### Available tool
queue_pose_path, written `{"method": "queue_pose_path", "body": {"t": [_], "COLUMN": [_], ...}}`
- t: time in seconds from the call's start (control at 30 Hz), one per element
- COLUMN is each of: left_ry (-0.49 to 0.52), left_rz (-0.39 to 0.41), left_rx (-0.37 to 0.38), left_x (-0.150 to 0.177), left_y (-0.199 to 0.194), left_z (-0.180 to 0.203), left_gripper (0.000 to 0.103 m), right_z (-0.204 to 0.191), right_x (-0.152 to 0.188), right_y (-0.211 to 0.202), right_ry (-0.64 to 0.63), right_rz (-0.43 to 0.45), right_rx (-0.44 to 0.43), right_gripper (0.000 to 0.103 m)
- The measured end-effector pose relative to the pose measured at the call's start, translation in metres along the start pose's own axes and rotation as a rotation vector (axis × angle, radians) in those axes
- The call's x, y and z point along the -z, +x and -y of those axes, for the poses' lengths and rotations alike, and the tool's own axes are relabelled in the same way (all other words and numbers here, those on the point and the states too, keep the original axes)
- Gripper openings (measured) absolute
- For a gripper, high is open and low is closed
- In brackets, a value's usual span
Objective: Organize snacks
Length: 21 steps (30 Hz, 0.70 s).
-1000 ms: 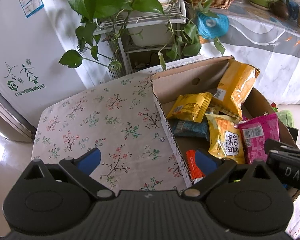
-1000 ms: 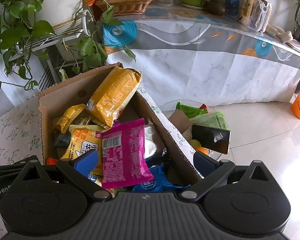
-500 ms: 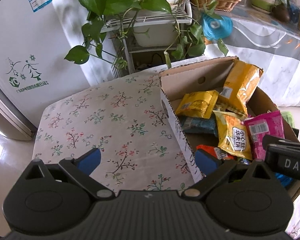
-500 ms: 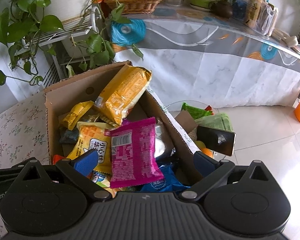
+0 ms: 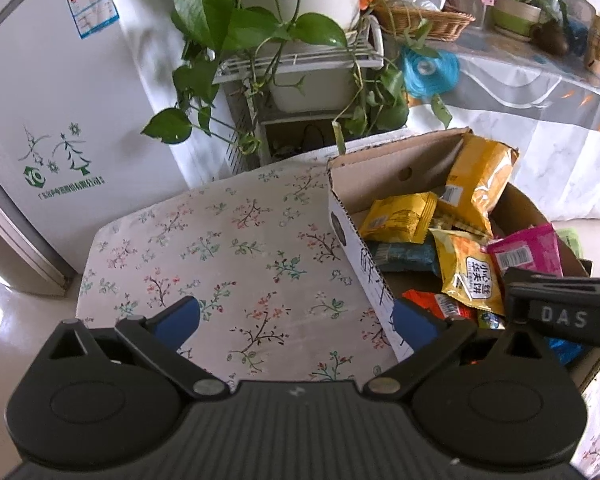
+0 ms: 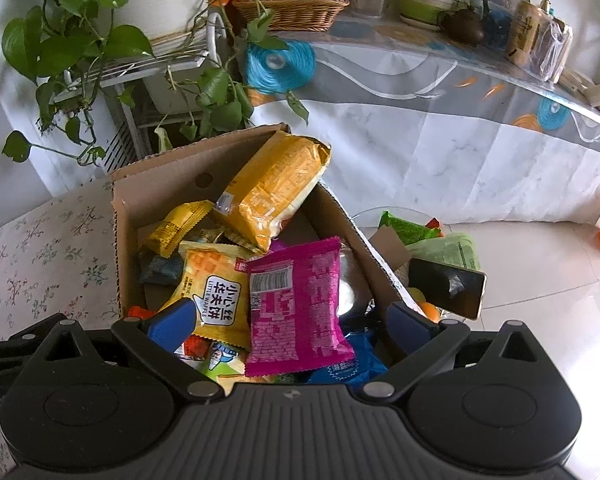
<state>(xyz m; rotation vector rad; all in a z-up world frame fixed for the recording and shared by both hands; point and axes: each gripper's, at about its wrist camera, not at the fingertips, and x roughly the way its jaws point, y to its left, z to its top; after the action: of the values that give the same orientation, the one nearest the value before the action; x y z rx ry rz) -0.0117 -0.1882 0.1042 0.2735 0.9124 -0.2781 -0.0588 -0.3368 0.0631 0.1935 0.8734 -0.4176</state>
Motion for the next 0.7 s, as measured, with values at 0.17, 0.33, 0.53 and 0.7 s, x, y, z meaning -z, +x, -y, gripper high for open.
{"method": "queue_pose_path", "body": {"t": [0.17, 0.33, 0.53, 0.7], "left_ry": [-0.004, -0.013, -0.01, -0.034], "left_rz": [0.0, -0.006, -0.028, -0.077], "left_rx": [0.021, 0.025, 0.018, 0.007], "left_x": [0.001, 0.005, 0.016, 0.033], "left_y": [-0.004, -0.006, -0.008, -0.005], "left_z": [-0.004, -0.015, -0.041, -0.073], "left_gripper": [0.102, 0.102, 0.102, 0.102], "right_z": [-0.005, -0.015, -0.038, -0.068], "right_x": [0.0, 0.001, 0.006, 0.013], "right_y": [-0.001, -0.002, -0.002, -0.002], "right_ry": [-0.011, -0.035, -0.093, -0.159], "right_rz": [0.006, 0.011, 0.005, -0.005], "right_rx": [-0.007, -0.029, -0.099, -0.181], "right_gripper": [0.103, 0.103, 0.103, 0.103]}}
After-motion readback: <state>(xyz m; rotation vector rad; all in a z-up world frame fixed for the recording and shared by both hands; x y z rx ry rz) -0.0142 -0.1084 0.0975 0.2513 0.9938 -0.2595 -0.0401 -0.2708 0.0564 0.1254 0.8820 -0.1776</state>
